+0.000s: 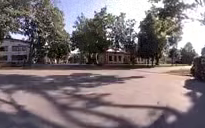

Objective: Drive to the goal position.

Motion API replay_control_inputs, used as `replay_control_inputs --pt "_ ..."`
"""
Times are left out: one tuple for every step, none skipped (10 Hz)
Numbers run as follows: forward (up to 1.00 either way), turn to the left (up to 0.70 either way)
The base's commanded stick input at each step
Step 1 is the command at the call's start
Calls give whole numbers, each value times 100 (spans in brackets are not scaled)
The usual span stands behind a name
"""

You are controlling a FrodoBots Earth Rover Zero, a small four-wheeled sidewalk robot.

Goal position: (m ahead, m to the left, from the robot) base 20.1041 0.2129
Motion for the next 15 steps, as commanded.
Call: replay_control_inputs --pt "60 0" --pt "60 0" --pt "60 0" --pt "60 0" --pt "60 0" --pt "60 0" --pt "60 0" --pt "60 0" --pt "60 0" --pt "60 0" --pt "60 0" --pt "60 0" --pt "60 0" --pt "60 0" --pt "60 0"
